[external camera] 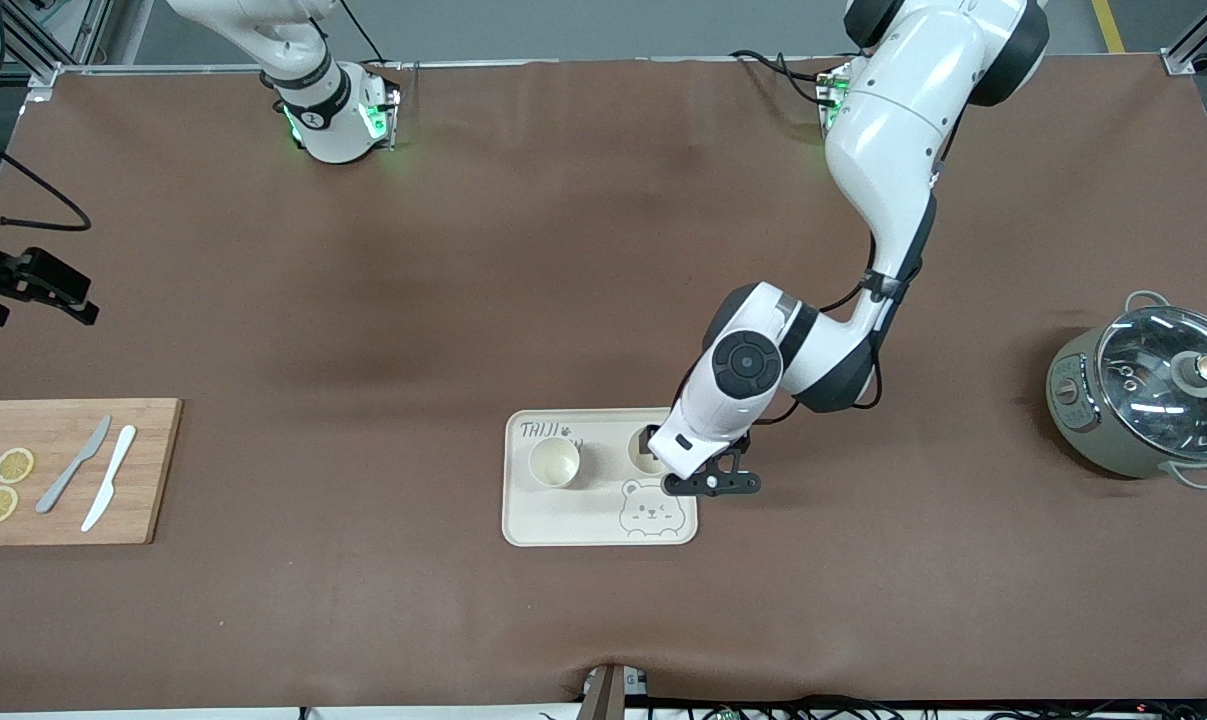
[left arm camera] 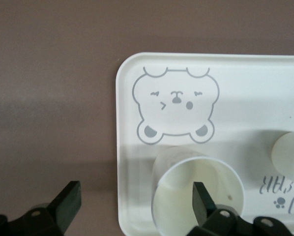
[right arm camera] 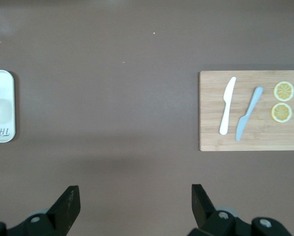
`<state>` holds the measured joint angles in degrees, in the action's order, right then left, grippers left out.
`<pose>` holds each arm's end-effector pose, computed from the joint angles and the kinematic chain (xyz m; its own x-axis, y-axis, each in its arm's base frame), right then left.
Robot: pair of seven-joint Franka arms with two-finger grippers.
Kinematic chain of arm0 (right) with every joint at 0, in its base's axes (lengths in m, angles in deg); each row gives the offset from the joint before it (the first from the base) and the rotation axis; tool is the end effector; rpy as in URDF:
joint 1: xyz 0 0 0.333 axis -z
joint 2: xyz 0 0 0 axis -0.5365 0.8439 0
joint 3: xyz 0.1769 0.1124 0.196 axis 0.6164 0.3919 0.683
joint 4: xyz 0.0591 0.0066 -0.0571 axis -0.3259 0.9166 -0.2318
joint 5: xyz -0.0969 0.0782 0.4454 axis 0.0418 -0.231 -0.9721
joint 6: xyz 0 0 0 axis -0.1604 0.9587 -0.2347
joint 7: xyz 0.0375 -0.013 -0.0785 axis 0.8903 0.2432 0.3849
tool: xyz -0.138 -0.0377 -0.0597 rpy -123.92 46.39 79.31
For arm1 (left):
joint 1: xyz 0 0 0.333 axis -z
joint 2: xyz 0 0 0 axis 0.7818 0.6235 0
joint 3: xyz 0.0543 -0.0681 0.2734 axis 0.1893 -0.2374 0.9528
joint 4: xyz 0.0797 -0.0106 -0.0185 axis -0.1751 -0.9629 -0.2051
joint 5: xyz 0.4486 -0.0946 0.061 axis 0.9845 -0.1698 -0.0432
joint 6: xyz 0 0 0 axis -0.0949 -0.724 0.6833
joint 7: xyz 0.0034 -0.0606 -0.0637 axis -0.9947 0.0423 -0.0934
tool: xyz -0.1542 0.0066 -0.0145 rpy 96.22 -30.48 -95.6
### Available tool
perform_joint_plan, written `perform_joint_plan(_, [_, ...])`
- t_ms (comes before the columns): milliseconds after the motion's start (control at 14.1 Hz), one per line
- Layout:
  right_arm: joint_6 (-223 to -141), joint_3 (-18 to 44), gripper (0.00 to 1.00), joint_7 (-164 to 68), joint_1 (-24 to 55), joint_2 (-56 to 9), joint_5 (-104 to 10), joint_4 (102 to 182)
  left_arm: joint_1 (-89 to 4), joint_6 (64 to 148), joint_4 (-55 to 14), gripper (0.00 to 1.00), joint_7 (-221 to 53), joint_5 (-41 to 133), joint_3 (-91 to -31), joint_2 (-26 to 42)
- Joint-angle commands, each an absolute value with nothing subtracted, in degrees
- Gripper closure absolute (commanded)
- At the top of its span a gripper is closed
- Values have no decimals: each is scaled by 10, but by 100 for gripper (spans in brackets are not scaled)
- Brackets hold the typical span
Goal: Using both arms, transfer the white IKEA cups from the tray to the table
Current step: 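Grasp the cup with the left gripper while the right gripper reaches the tray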
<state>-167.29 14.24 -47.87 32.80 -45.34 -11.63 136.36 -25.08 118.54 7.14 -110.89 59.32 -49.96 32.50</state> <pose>0.6519 -0.0479 0.5170 0.9948 0.0048 0.1020 0.0070 -0.9998 -0.0207 0.6846 -0.4307 0.1404 0.9962 0.0094 0.0863 0.0007 -0.9949 0.1005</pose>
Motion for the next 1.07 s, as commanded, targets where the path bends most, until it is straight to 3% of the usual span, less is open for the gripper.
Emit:
perform_joint_plan(0, [-1667,143,0,-480,326,-418,-163,1336,-244,1209,86,0,-1124,611,-495,342])
perform_joint_plan(213, [-1668,145,0,-557,307,-356,-232,1302,-244,1211,85,0,-1134,611,-495,345])
perform_joint_plan(569, [-1758,145,0,-711,206,-309,-158,1298,-244,1242,81,0,-1148,610,-496,364])
perform_joint_plan(640, [-1773,145,0,-710,193,-297,-153,1297,-244,1249,81,64,-1162,605,-496,366])
perform_joint_plan(711, [-1798,145,0,-706,179,-287,-153,1299,-244,1250,81,100,-1168,606,-496,366])
perform_joint_plan(995, [-1856,145,0,-788,103,-243,-154,1300,-244,1250,80,100,-1165,610,-496,366])
